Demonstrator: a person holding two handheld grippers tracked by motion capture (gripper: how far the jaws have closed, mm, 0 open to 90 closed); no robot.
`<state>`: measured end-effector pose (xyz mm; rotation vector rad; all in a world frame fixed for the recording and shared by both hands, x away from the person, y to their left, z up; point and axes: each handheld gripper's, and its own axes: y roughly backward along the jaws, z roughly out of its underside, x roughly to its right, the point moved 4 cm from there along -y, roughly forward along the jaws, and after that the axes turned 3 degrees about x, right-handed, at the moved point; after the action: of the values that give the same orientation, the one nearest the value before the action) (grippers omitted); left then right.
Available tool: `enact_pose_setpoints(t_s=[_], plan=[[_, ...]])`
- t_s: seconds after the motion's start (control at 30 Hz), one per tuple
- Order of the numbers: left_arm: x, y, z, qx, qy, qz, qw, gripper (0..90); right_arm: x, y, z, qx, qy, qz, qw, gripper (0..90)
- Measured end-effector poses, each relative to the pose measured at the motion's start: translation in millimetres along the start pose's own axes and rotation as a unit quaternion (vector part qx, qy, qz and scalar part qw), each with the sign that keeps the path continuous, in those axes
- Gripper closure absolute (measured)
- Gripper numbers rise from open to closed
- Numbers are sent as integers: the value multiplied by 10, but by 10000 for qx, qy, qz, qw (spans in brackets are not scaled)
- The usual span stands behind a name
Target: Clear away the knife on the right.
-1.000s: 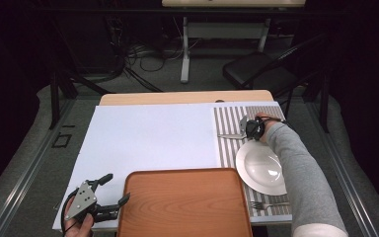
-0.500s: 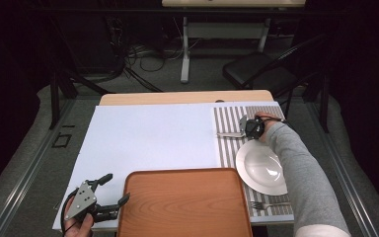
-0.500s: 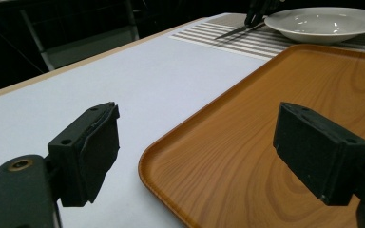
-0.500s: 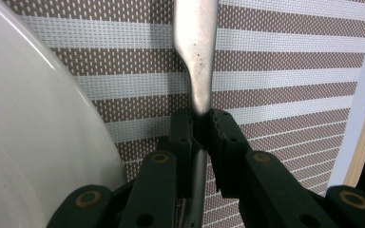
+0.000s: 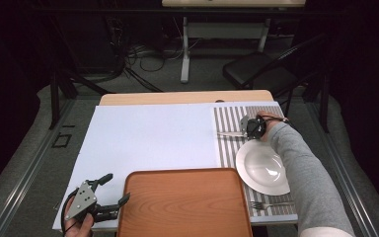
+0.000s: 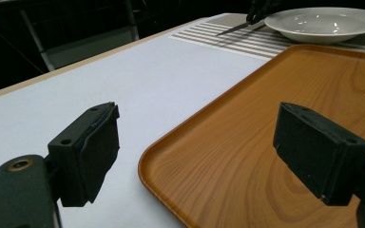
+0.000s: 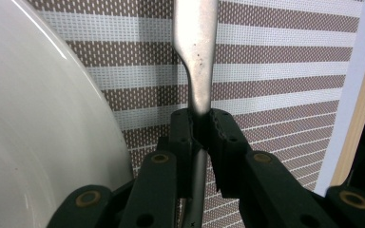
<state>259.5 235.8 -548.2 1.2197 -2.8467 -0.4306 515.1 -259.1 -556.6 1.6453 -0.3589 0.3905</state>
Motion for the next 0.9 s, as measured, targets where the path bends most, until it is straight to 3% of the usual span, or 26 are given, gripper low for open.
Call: enact_pose_setpoints(t_s=[0.1, 0.13, 0.23, 0.3, 0.4, 0.5, 0.53, 0.57, 0.6, 0.63, 0.67, 0.7, 0.73, 0.77, 0.8, 0.83, 0.9], plan=[[-2, 0, 0, 1, -5, 2, 10000, 157, 0, 55, -10, -234, 15, -81, 9997, 805], [-2, 1, 0, 3, -3, 3, 10000, 157, 1, 49, -13, -137, 13, -14, 9999, 805], [-2, 1, 0, 1, -4, 0, 10000, 157, 13, 89, -20, -193, 11, -4, 9998, 805], [-3, 1, 0, 3, -2, 0, 10000, 157, 10, 87, -32, 82, -75, 197, 9997, 805], [-5, 2, 1, 6, 10, -4, 10000, 157, 16, 159, -43, 4, -150, 149, 9998, 805], [-7, 3, 0, 10, 17, -5, 10000, 157, 25, 203, -70, 378, -277, 393, 9981, 805], [-7, 3, -1, 7, 8, -8, 10000, 157, 30, 307, -70, 79, -357, 296, 9989, 805], [-6, 3, -2, 11, 6, -8, 10000, 157, 30, 307, -70, 79, -357, 296, 9989, 805], [-4, 3, -3, 11, 6, -6, 10000, 157, 32, 270, -86, 548, -439, 544, 9960, 805], [-3, 4, -3, 13, 10, -13, 10000, 157, 37, 366, -76, 77, -423, 339, 9985, 805], [-3, 4, -4, 15, 9, -13, 10000, 157, 34, 241, -119, 1192, -628, 856, 9872, 805], [-5, 5, -4, 15, 2, -13, 10000, 157, 43, 303, -113, 968, -593, 798, 9903, 805], [-4, 6, -3, 15, 10, -18, 10000, 157, 47, 533, -80, -460, -501, 207, 9975, 805], [-5, 7, -3, 17, 14, -24, 10000, 157, 45, 471, -96, 207, -569, 424, 9973, 805], [-6, 9, -2, 22, 30, -27, 10000, 157, 33, 406, -124, 891, -696, 665, 9914, 805], [-9, 11, -2, 20, 28, -31, 10000, 157, 17, 535, -119, 353, -744, 501, 9953, 805], [-10, 12, -2, 19, 20, -27, 10000, 157, 13, 553, -125, 399, -803, 519, 9946, 805]])
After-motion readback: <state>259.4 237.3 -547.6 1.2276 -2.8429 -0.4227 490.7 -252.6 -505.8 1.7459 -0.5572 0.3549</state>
